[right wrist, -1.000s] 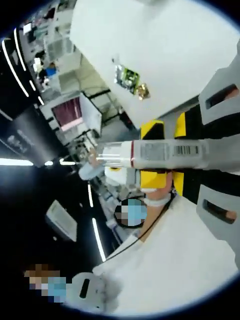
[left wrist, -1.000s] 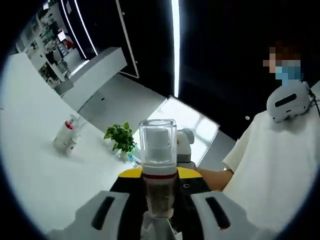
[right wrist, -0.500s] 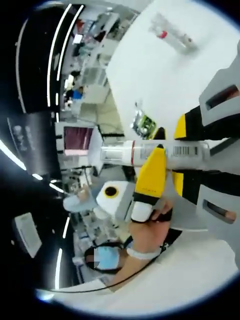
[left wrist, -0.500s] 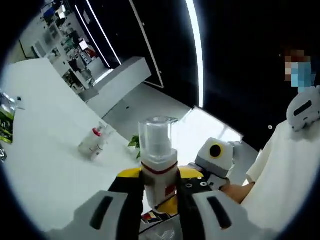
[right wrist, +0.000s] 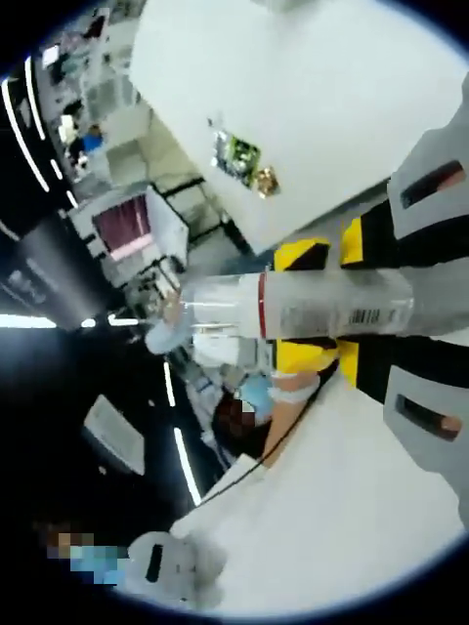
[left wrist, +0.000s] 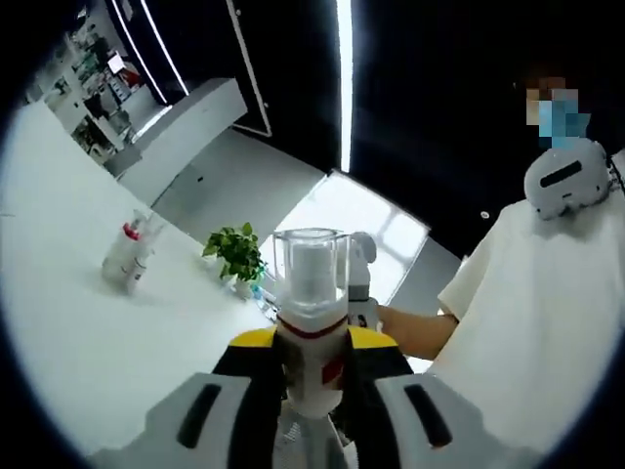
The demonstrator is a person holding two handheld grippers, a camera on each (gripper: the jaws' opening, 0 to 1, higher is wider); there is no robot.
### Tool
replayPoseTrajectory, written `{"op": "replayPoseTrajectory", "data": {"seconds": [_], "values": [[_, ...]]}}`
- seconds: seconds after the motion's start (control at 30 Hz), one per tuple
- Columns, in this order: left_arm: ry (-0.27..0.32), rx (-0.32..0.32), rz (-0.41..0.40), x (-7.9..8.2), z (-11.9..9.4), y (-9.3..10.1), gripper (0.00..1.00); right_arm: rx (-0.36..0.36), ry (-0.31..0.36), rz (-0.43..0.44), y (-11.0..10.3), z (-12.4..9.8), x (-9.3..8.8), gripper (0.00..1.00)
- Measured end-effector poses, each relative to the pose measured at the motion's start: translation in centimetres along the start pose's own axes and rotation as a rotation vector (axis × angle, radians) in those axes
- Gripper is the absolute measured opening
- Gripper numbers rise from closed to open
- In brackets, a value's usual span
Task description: Arrange the skincare products in the storage area until every visible bottle or jar stands upright without overlapping.
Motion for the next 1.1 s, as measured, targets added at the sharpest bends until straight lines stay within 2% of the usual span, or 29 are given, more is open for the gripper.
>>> {"op": "replayPoseTrajectory", "data": {"seconds": [0.07,0.1,0.13,0.17,0.2,0.3,0.33,0.4,0.43,0.5,0.57,0.63,0.67,0.7,0.8,0.87,0.93,0.97,1.0,1.1], "values": [[0.020,0.020,0.034,0.4,-0.3,-0.3,0.20,-0.036,0.036,-0.097,0.4,0.2,0.3,0.20],[0.030,0.034,0.030,0.6,-0.4,-0.5,0.21,-0.061,0.065,-0.056,0.3,0.5,0.4,0.20],[0.047,0.068,0.026,0.7,-0.4,-1.0,0.21,-0.100,0.090,-0.049,0.7,0.6,0.4,0.20],[0.058,0.108,0.031,0.9,-0.5,-1.6,0.20,-0.181,0.127,-0.100,1.7,0.7,0.5,0.19],[0.051,0.158,0.049,0.9,-0.6,-2.4,0.20,-0.230,0.132,-0.115,2.2,0.7,0.5,0.19],[0.043,0.275,0.032,0.7,-1.0,-4.1,0.18,-0.425,0.086,-0.261,3.6,1.0,0.4,0.19],[0.031,0.294,0.048,0.7,-1.2,-4.3,0.17,-0.469,0.038,-0.333,3.8,1.3,0.3,0.19],[0.032,0.303,0.089,0.9,-1.3,-4.5,0.17,-0.520,0.006,-0.425,4.0,1.8,0.4,0.19],[0.037,0.301,0.080,0.9,-1.3,-4.4,0.17,-0.526,0.011,-0.415,3.9,2.0,0.4,0.19],[0.042,0.290,0.098,1.2,-1.6,-4.2,0.17,-0.505,0.041,-0.372,3.7,2.2,0.5,0.20],[0.068,0.262,0.098,1.6,-1.6,-3.8,0.16,-0.452,0.075,-0.381,3.3,2.0,1.0,0.20],[0.080,0.226,0.049,1.6,-1.5,-3.4,0.16,-0.385,0.066,-0.366,2.9,1.7,1.1,0.21],[0.076,0.196,0.021,1.5,-1.2,-2.9,0.16,-0.340,0.060,-0.333,2.6,1.5,1.1,0.21],[0.065,0.149,0.028,1.3,-0.9,-2.3,0.16,-0.284,0.058,-0.272,2.1,1.3,1.0,0.21],[0.040,0.054,0.032,0.8,-0.6,-1.1,0.16,-0.155,0.053,-0.190,1.1,1.0,0.5,0.21],[0.031,0.024,0.031,0.6,-0.4,-0.6,0.16,-0.091,0.049,-0.131,0.6,0.8,0.2,0.20],[0.017,-0.018,0.004,0.4,-0.4,0.0,0.16,0.022,0.047,-0.043,-0.7,0.6,-0.1,0.24],[0.016,-0.032,0.000,0.4,-0.4,0.2,0.16,0.032,0.059,-0.018,-0.7,0.4,0.0,0.25],[0.012,-0.081,-0.022,0.3,-0.3,0.9,0.16,0.084,0.072,0.034,-1.3,0.2,0.0,0.24],[0.006,-0.137,-0.049,0.2,-0.4,1.7,0.16,0.161,0.079,0.087,-2.2,0.0,-0.2,0.24]]}}
Point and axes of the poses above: the point that each gripper's makers call its tool centre point, and the gripper's own axes: z roughly forward along the fingers, y roughly to its right, x roughly out of its top, the point moved 5 cm from there along -z, roughly backward along the fingers, and after that the axes turned 14 degrees about y, right-handed, at the moved point
